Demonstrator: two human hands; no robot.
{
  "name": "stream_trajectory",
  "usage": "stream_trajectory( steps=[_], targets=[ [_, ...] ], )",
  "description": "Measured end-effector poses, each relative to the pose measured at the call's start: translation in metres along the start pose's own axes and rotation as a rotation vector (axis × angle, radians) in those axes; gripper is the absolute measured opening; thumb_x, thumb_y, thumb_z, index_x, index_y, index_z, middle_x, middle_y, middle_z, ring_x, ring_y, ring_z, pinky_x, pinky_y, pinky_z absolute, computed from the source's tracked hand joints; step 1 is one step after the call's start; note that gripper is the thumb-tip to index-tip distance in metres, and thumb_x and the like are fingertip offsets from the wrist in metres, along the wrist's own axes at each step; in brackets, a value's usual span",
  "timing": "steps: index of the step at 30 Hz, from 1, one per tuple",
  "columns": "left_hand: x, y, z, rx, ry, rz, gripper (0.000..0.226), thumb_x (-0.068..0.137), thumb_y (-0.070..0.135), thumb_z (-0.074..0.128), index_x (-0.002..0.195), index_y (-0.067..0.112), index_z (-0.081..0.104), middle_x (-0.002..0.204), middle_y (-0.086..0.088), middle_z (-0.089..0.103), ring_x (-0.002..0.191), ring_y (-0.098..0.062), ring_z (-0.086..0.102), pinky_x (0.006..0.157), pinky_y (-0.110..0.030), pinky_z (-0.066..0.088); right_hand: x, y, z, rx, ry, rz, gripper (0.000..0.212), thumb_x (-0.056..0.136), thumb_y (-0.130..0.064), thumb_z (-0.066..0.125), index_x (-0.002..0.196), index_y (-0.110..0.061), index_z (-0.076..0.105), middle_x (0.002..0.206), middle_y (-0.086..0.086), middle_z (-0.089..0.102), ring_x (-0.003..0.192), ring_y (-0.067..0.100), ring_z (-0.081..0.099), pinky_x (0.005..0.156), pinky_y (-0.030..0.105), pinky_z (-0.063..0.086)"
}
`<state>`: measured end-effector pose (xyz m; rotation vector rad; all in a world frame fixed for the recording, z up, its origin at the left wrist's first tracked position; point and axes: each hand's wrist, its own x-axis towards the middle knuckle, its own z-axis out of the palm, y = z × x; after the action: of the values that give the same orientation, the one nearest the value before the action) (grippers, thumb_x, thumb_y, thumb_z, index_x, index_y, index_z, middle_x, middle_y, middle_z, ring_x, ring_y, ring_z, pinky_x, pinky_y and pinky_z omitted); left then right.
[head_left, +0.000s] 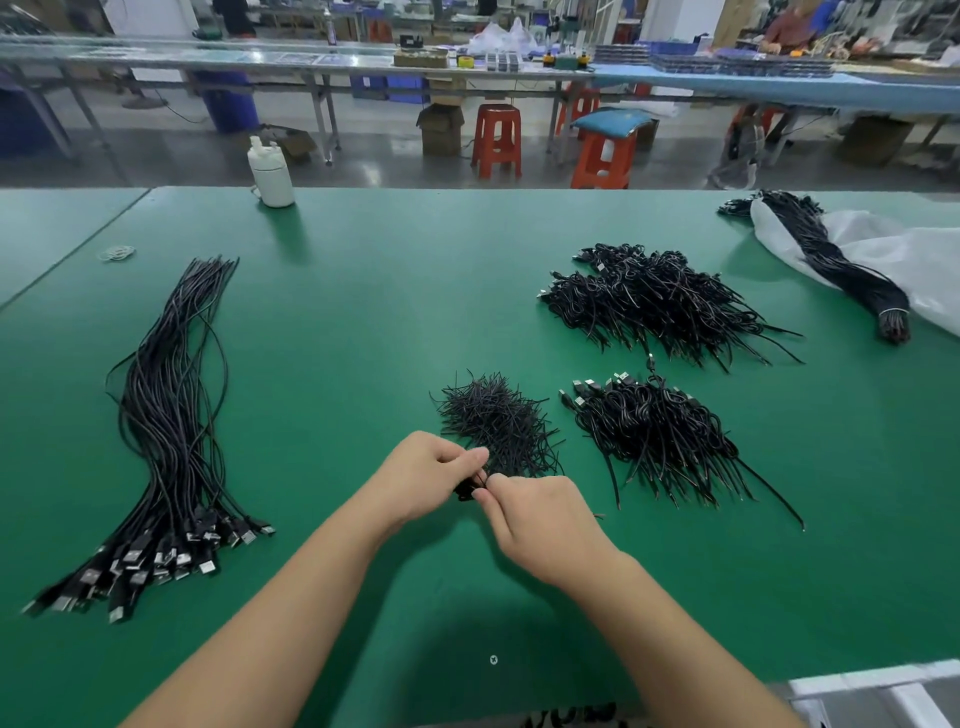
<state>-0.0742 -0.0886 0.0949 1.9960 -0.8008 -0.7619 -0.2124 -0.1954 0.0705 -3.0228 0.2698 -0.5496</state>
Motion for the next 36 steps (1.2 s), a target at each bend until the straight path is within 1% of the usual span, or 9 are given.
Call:
stream_trajectory(
  steps=[8,12,16,19,22,25,28,33,36],
  targets=[
    [-0.001,0.006,-0.013,0.244,-0.191,0.092,0.01,0.086,0.019,0.071,0.077,0.022,0.076,0.08,-0.001,0.075,0.071,-0.013,0.06,0.081,-0.038,0.053,0.004,0.005,0.002,-0.047,-0.222,-0.056,0.039,0.105,-0.042,0.027,0.096,-0.019,0.056,0.084,0.003,0.068,0.072,0.032,0.064,0.059,0.036,0.031],
    [-0.001,0.011,-0.007,0.55,-0.169,0.153,0.018,0.088,0.021,0.067,0.072,0.029,0.065,0.07,0.014,0.066,0.067,-0.006,0.059,0.065,-0.024,0.048,0.006,0.005,0.0,-0.044,-0.323,-0.065,0.041,0.105,-0.047,0.026,0.096,-0.019,0.054,0.088,0.004,0.067,0.078,0.032,0.063,0.062,0.036,0.031],
    [-0.001,0.012,-0.005,0.694,-0.143,0.214,0.013,0.09,0.025,0.061,0.078,0.029,0.062,0.072,0.015,0.06,0.073,-0.01,0.055,0.069,-0.026,0.045,0.008,0.009,-0.006,0.005,-0.312,-0.04,0.037,0.102,-0.049,0.038,0.105,-0.02,0.059,0.102,0.0,0.066,0.099,0.025,0.061,0.076,0.038,0.044],
    [0.002,0.007,-0.007,0.575,-0.05,0.149,0.012,0.093,0.023,0.061,0.081,0.024,0.062,0.079,0.005,0.066,0.074,-0.014,0.057,0.069,-0.026,0.044,0.004,0.021,-0.01,0.056,0.012,-0.074,0.028,0.089,-0.035,0.068,0.112,-0.017,0.069,0.12,-0.001,0.065,0.122,0.024,0.054,0.106,0.039,0.042],
    [0.002,0.0,-0.004,-0.027,-0.088,-0.039,0.016,0.096,0.013,0.06,0.081,0.014,0.064,0.071,-0.002,0.07,0.06,-0.013,0.056,0.06,-0.024,0.048,-0.002,0.027,-0.007,0.089,0.182,-0.072,0.035,0.082,-0.022,0.076,0.116,-0.018,0.071,0.134,0.001,0.061,0.132,0.028,0.048,0.113,0.047,0.035],
    [-0.001,0.001,-0.001,-0.515,-0.276,-0.186,0.014,0.097,0.011,0.06,0.083,0.01,0.064,0.079,-0.009,0.073,0.066,-0.012,0.067,0.059,-0.023,0.055,-0.005,0.026,-0.005,0.217,0.223,-0.063,0.038,0.084,-0.016,0.075,0.122,-0.016,0.069,0.136,0.0,0.06,0.13,0.023,0.051,0.11,0.039,0.04],
    [-0.001,0.004,0.001,-0.573,-0.325,-0.152,0.012,0.095,0.011,0.062,0.083,0.011,0.063,0.079,-0.006,0.071,0.067,-0.011,0.067,0.056,-0.021,0.052,-0.005,0.023,-0.008,0.31,0.264,-0.012,0.033,0.085,-0.01,0.072,0.118,-0.013,0.071,0.127,-0.001,0.066,0.119,0.018,0.059,0.104,0.029,0.044],
    [0.0,0.01,0.005,-0.266,-0.168,0.068,0.013,0.096,0.009,0.061,0.084,0.013,0.06,0.068,-0.001,0.067,0.062,-0.009,0.058,0.057,-0.021,0.043,0.001,0.013,-0.017,0.606,0.068,0.372,0.009,0.093,-0.023,0.066,0.085,-0.021,0.069,0.064,-0.017,0.064,0.061,0.001,0.054,0.06,0.017,0.04],
    [-0.001,0.014,0.013,0.094,0.024,0.214,0.016,0.097,0.018,0.059,0.082,0.024,0.055,0.067,0.007,0.062,0.056,-0.001,0.047,0.057,-0.017,0.038,0.011,0.011,-0.018,1.05,-0.037,0.653,0.01,0.096,-0.022,0.063,0.097,-0.012,0.065,0.064,-0.001,0.067,0.052,0.007,0.061,0.056,0.022,0.049]
  ],
)
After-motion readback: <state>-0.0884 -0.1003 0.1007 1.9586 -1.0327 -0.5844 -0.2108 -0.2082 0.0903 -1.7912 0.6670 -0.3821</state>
